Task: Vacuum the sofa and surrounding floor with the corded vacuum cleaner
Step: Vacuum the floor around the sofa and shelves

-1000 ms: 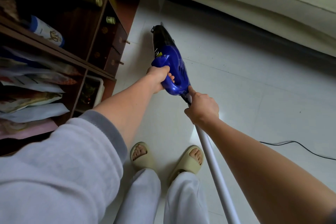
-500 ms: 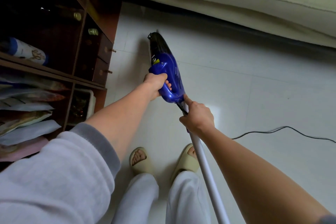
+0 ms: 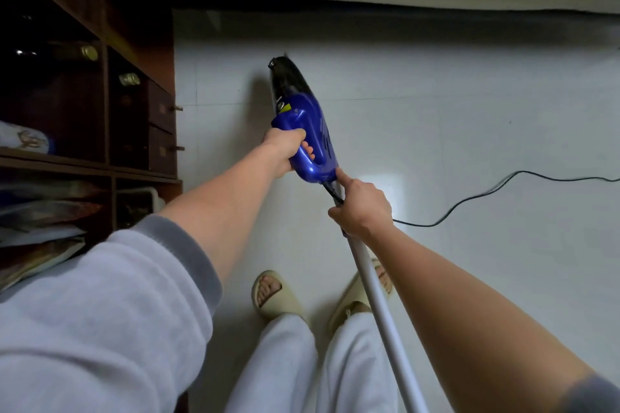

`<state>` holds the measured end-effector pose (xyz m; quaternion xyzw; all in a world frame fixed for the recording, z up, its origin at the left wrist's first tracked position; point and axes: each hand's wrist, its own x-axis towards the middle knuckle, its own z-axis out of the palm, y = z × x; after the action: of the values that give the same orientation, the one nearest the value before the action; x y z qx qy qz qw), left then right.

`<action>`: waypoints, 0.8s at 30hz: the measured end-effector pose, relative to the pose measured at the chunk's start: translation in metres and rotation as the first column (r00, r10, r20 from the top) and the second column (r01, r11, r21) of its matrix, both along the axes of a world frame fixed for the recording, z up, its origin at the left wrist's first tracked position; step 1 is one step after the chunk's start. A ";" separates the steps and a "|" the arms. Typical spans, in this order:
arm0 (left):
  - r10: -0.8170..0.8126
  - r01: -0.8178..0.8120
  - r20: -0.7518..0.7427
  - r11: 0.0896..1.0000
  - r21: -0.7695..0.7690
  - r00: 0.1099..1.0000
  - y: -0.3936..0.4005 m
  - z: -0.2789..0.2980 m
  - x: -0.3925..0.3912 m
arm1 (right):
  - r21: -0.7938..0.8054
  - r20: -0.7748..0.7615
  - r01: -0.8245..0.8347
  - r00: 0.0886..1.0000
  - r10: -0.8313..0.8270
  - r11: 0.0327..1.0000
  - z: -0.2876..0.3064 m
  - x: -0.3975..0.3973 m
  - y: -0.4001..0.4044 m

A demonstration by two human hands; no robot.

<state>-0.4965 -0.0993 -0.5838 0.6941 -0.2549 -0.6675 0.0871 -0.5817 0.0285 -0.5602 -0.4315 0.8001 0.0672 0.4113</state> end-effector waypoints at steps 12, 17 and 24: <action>-0.068 0.071 -0.063 0.996 0.050 0.996 0.032 0.000 -0.043 | 0.011 -0.030 0.075 0.997 -0.074 0.997 -0.003 -0.034 0.040; -0.085 0.089 -0.058 0.994 0.068 0.995 0.038 0.004 -0.065 | 0.008 -0.042 0.089 0.995 -0.089 0.996 -0.002 -0.054 0.048; -0.117 0.120 -0.056 0.991 0.064 0.992 0.045 0.006 -0.115 | 0.017 -0.056 0.118 0.992 -0.117 0.993 -0.002 -0.097 0.057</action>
<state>-0.6110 -0.0541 -0.5776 0.6627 -0.2706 -0.6976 0.0304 -0.6788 0.0855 -0.5622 -0.3775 0.8344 0.0625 0.3967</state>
